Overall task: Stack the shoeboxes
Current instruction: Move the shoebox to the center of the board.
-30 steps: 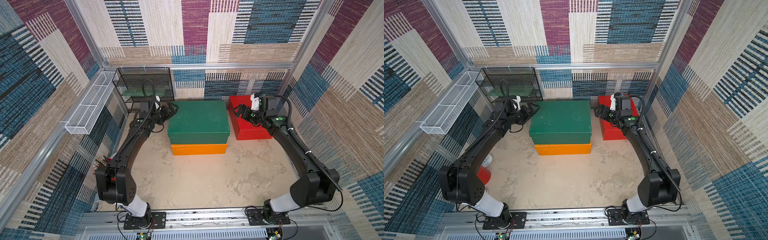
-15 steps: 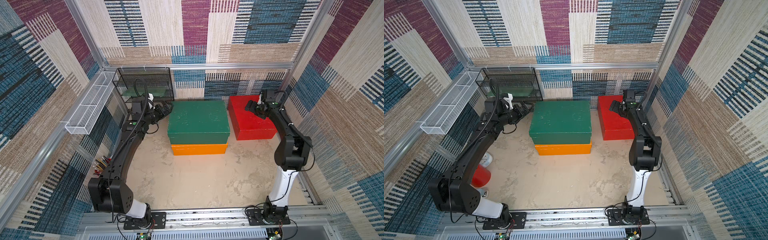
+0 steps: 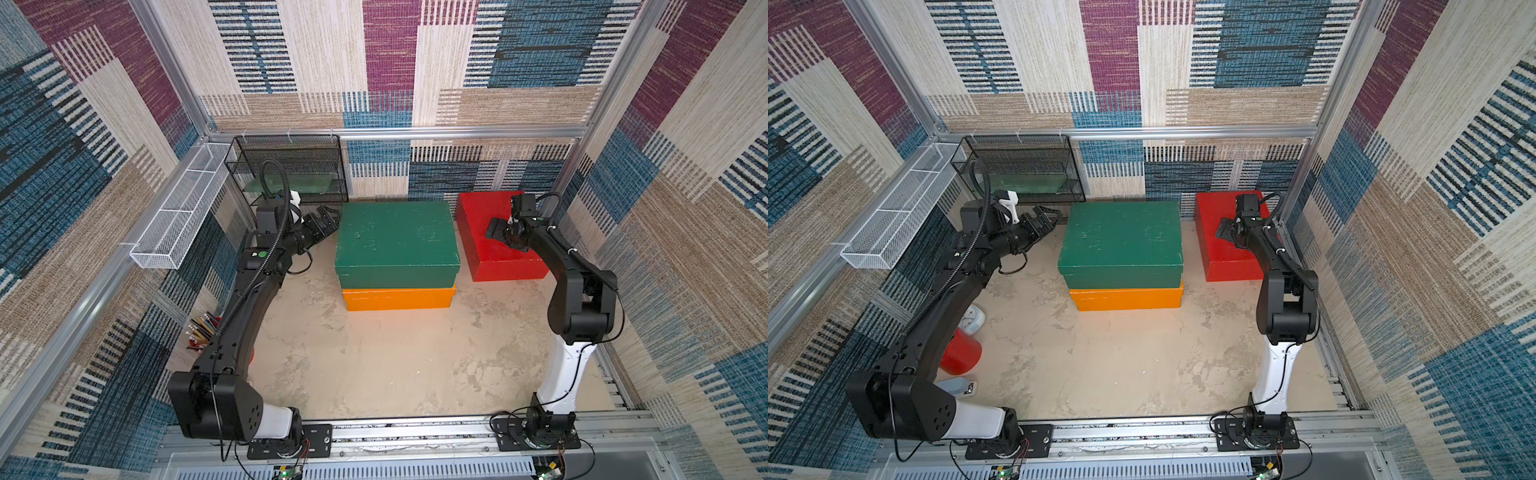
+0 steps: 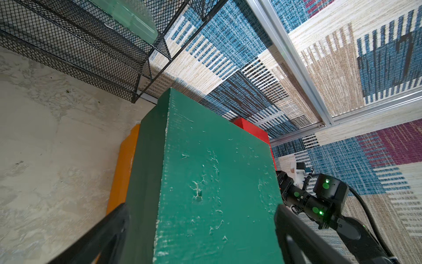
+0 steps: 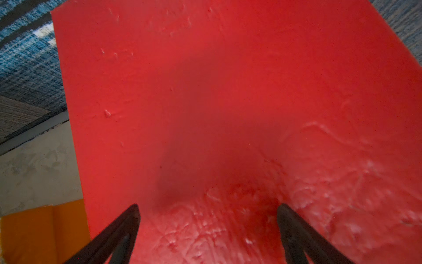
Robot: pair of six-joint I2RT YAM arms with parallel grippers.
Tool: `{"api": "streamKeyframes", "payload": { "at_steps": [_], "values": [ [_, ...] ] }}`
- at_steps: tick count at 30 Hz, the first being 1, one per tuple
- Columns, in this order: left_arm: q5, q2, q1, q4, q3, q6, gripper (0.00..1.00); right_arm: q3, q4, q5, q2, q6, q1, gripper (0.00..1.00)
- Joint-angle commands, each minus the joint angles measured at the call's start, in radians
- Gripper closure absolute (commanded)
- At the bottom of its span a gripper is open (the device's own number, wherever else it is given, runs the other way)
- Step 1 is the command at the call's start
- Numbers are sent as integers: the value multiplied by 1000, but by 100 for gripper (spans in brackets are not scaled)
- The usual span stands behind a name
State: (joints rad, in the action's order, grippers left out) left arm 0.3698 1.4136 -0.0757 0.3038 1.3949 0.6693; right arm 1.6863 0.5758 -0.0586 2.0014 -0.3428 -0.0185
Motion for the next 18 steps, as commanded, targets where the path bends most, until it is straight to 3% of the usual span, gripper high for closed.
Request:
{"api": "streamKeyframes", "payload": {
  "at_steps": [1,9,18],
  "values": [
    [8,-21,4,-14,-18,-16,0,-95,77,13,-36,-37,11,5],
    [14,-68,7,-14,-44,-5,0,-288,48,-23,-214,-80,60,5],
    [33,-116,7,-16,-84,3,0,-616,11,-29,-470,-126,89,5]
  ]
}}
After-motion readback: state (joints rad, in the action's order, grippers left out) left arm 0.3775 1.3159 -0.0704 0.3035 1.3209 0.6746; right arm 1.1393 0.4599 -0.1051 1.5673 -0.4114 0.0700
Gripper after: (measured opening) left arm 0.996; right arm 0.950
